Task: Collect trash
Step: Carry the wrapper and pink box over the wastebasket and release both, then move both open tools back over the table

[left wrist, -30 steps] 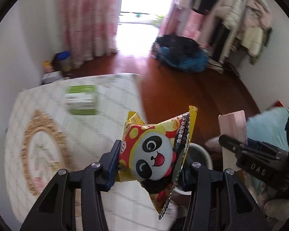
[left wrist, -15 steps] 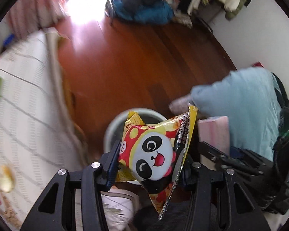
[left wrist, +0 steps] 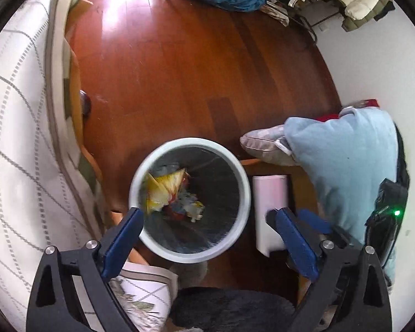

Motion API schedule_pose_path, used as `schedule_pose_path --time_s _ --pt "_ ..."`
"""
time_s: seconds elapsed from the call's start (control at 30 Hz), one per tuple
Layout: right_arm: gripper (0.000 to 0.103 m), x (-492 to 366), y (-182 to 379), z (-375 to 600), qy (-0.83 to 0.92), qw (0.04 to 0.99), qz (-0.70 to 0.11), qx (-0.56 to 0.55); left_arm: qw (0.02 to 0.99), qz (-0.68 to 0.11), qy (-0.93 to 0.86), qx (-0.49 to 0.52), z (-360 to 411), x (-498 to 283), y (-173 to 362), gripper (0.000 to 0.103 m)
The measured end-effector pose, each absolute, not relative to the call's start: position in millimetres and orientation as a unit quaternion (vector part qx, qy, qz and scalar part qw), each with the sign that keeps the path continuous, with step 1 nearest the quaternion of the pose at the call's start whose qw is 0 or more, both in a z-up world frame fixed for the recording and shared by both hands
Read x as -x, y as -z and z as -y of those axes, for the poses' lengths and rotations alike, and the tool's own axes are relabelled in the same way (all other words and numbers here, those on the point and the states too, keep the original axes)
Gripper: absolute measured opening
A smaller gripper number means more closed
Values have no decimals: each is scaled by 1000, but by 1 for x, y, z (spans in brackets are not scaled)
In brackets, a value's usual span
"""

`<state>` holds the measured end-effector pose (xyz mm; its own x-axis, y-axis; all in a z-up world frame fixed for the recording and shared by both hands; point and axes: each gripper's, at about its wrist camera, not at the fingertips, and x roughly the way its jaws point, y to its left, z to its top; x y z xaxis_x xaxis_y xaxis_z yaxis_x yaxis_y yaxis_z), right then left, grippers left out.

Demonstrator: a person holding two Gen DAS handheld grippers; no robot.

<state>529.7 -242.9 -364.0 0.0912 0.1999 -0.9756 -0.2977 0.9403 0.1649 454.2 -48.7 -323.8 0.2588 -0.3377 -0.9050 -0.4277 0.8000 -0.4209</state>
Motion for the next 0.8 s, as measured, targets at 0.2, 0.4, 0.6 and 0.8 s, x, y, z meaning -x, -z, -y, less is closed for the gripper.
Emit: schedule_pose_path --time_s 0.2,0.4,0.6,0.8 --pt "102 -520 349 237 -163 752 -636 63 768 -587 -93 239 50 -431 302 98" --pt "103 -499 321 237 -160 765 -618 86 794 -560 -150 184 49 -401 274 98" --pt "103 -474 273 221 -187 784 -587 79 816 -507 -223 167 11 -358 222 98" --pt "103 -438 244 169 -249 781 -569 64 789 -499 -306 185 -64 -277 216 98"
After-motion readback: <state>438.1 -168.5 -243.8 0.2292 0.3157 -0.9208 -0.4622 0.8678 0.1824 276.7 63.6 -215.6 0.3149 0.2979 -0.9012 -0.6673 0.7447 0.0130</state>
